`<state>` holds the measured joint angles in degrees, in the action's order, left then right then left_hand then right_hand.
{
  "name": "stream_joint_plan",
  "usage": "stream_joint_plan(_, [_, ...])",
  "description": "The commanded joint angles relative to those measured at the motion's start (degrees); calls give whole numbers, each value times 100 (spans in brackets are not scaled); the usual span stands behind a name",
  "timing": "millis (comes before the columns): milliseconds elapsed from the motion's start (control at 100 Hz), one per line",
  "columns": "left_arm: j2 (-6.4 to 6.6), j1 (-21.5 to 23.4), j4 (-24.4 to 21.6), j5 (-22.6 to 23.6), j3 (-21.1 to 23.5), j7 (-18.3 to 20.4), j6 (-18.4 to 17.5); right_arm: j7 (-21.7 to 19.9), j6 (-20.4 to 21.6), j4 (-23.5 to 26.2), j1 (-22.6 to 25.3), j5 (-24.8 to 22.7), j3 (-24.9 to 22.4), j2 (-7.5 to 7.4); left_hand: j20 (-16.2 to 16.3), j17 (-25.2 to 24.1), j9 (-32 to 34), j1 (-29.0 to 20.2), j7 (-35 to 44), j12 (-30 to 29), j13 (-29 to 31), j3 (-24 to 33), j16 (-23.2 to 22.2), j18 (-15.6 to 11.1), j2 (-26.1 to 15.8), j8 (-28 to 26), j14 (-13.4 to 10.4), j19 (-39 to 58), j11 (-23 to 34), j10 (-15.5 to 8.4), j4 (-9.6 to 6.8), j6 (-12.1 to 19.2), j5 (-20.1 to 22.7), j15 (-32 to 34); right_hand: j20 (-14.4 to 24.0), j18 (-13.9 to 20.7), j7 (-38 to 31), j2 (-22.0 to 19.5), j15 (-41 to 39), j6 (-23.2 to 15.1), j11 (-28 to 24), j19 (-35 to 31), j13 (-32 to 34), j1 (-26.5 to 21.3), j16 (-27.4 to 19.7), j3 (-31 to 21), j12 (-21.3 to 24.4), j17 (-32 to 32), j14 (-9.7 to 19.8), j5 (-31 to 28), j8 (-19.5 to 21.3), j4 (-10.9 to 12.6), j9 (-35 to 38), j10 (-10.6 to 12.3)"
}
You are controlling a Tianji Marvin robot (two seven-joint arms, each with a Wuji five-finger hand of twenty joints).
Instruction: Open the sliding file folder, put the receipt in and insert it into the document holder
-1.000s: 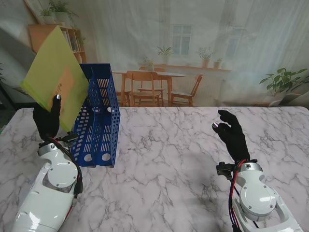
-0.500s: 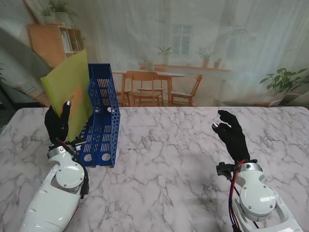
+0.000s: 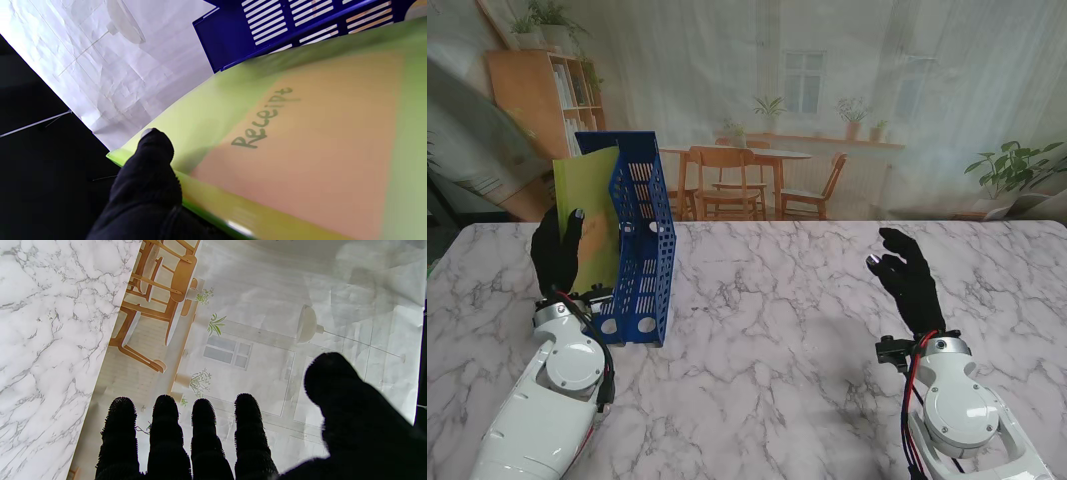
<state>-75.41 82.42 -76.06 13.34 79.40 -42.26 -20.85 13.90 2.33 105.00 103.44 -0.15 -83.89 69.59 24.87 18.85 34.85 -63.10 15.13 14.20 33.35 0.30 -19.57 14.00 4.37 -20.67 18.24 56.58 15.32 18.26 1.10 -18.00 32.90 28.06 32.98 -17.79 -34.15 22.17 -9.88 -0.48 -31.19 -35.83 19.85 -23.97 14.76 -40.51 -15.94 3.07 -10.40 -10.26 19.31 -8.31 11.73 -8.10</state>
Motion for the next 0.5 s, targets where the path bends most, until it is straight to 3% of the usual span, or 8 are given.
stream_joint_plan(0, [0,-9,16,-2,-30,83,-35,13,13,2,38,6,-7,11,131,-46,-103,-31,-53,-3,-58,15,-7,-344,-77,60,-26,10,75,-190,-154,97,-50,-27,94,274,-20,-109,16,47,-115,-50,-20,-155,-37,88,-32,-21,198,33,-45,98,-24,36])
stream_joint_plan(60, [-7,-53,81,103,-54,-10,-18,18,25,1,38,5,-8,11,249,355,404,-893,306,69,410,192,-46,-395,9,-353,-137,299,231,-272,-30,290,288,131,93,271,-26,-110,12,49,-121,-54,-10,-160,-37,86,-35,-14,215,24,-42,99,-10,53])
stream_joint_plan(90, [-6,-72,114,156,-64,-42,-32,18,29,2,38,8,-9,11,256,545,634,-1062,425,84,623,507,-42,-399,76,-412,-186,386,267,-335,1,389,449,168,91,280,-26,-111,12,49,-121,-51,-10,-156,-37,90,-35,-22,206,27,-42,98,-11,46])
stream_joint_plan(140, [-4,-91,147,212,-79,-72,-34,18,32,1,39,7,-10,11,261,813,952,-1086,652,96,928,1005,-44,-409,163,-473,-231,521,310,-388,45,510,675,238,90,278,-27,-118,8,51,-125,-53,-3,-152,-36,91,-37,-16,208,25,-40,97,-7,52])
stream_joint_plan(190, [-8,-136,224,306,-100,-150,-60,13,32,2,41,9,-12,10,243,961,1122,-1087,847,107,1087,1121,-29,-456,165,-519,-303,586,338,-479,85,660,756,252,89,280,-27,-116,8,45,-125,-52,-7,-151,-37,94,-37,-20,210,25,-40,96,-8,57])
stream_joint_plan(340, [4,-207,333,379,-83,-127,-322,16,29,7,46,13,-14,11,134,971,1143,-1087,1349,135,1081,979,27,-586,68,-507,-488,550,365,-803,129,1108,723,170,87,271,-30,-120,4,52,-132,-52,0,-151,-37,100,-40,-22,226,20,-37,94,14,65])
stream_joint_plan(490, [46,-267,395,491,-31,14,-609,9,61,-9,42,-3,-18,7,88,885,1062,-1087,1673,161,989,880,42,-666,0,-419,-589,526,396,-991,129,1334,616,127,85,264,-31,-119,1,37,-130,-52,17,-140,-38,99,-40,-20,241,8,-36,86,45,97])
